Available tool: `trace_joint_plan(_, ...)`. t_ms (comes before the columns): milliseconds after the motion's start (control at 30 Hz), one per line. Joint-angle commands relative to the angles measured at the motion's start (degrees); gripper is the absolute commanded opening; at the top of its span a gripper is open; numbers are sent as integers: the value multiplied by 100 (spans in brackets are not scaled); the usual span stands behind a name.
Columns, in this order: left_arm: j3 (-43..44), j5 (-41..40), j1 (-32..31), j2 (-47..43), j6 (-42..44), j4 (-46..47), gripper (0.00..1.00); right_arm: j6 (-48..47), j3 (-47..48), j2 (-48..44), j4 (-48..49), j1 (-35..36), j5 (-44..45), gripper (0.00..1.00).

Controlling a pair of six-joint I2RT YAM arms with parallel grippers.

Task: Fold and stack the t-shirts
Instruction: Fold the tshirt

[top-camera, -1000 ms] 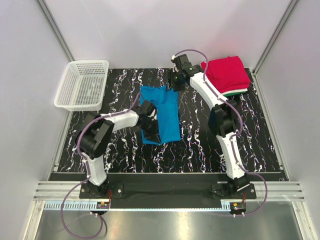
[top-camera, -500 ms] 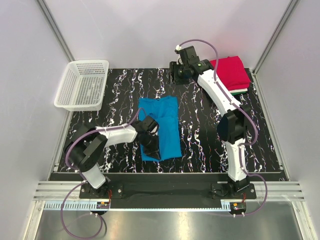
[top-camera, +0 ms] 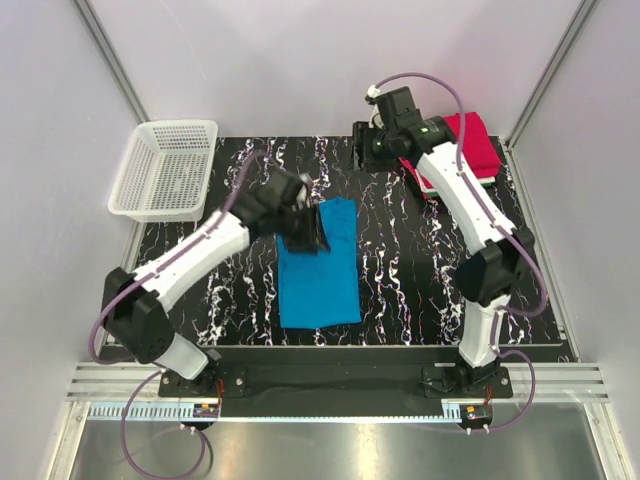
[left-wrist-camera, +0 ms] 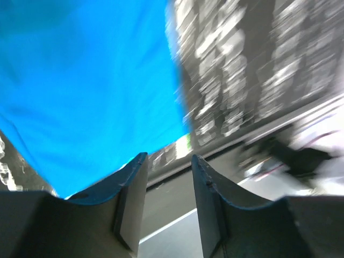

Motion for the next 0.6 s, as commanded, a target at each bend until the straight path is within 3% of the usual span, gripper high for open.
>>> trace_joint_plan(0, 1100, -291, 321, -265, 168, -912, 43, 193, -426, -986, -729, 70, -465, 58)
trace_joint_plan(133, 700, -460, 374, -756, -16, -1125, 44, 484, -2390, -2336, -527, 140, -1056, 58)
trace_joint_plan(300, -303, -618, 584, -2115, -534, -1125, 44, 818, -3915, -3963, -439, 158, -1443, 57)
trace_joint_plan(400, -892, -460, 874, -2645, -632, -1107, 47, 968, -5012, -4501, -360, 158, -1900, 57)
trace_joint_plan(567, -1797, -205, 972, -2866, -649, -968, 48, 836, -5788, -4564, -334, 166, -2200, 61)
